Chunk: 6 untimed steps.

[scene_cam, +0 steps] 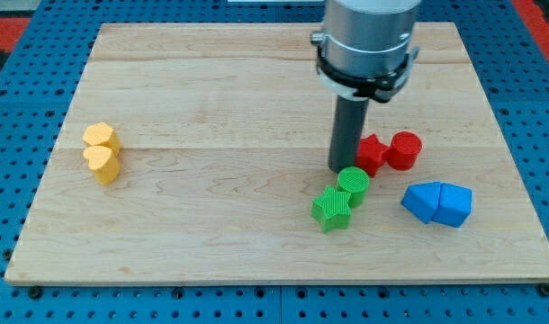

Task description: Slide the yellow blocks to the bottom center

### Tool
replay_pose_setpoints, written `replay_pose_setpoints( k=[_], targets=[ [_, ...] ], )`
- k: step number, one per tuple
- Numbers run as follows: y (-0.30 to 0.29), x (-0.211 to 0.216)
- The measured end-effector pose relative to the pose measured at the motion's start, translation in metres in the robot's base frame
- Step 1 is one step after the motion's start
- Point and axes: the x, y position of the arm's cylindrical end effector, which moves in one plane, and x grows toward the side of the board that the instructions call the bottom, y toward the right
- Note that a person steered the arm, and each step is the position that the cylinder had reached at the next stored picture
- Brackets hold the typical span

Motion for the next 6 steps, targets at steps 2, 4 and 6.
replay_pose_setpoints(
  k=[2,4,6],
  targets=[
    [-0.104,-0.014],
    [-0.283,-0.072],
    [-0.302,0.008]
  ],
)
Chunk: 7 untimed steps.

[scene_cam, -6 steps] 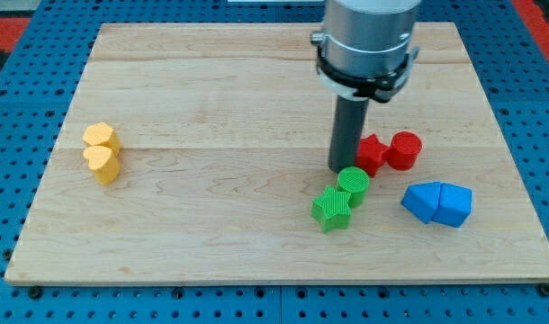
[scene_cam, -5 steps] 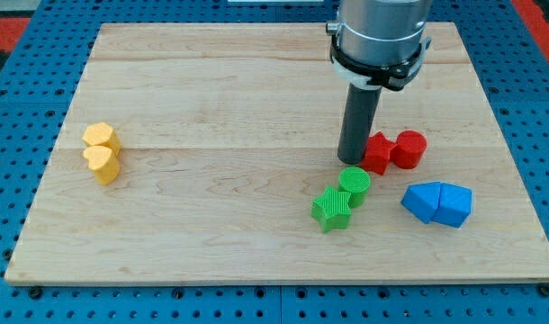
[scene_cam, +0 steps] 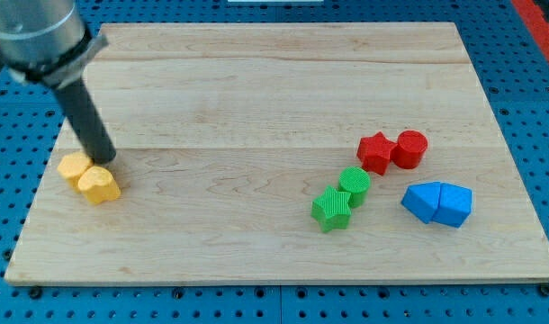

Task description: Slide the yellow blocks to the bottom center

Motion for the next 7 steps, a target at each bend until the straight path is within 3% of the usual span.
replay_pose_setpoints(
  k=[2,3,5,6,7],
  targets=[
    [-0.031,-0.001],
    [0.025,0.033],
    [-0.01,0.094],
    [0.034,0.076],
    [0.139,0.064]
  ],
)
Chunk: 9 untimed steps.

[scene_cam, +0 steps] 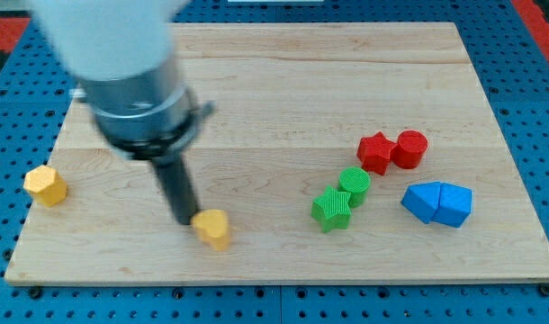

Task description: Slide the yellow blocks to the bottom center

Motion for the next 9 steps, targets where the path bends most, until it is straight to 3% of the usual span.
replay_pose_setpoints(
  k=[1,2,3,4,6,7,8,9],
  targets=[
    [-0.061,-0.005],
    [-0.065,-0.095],
    [-0.142,-0.108],
    [-0.208,-0.092],
    [-0.204,-0.019],
    [-0.227,-0.023],
    [-0.222,0.023],
    [-0.204,0.036]
  ],
)
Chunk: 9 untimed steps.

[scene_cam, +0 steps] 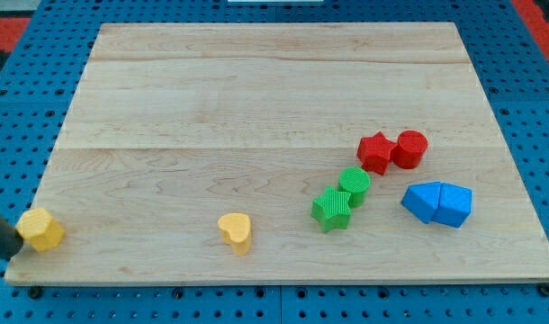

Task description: Slide the yellow blocks to the bottom center

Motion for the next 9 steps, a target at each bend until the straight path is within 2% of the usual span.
replay_pose_setpoints(
  k=[1,2,3,4,5,6,7,9],
  targets=[
    [0.076,-0.033],
    [0.042,-0.04],
    [0.058,-0.069],
    [0.124,-0.064],
    [0.16,-0.03],
    [0.137,0.006],
    [0.195,0.02],
    [0.245,0.002]
  ],
)
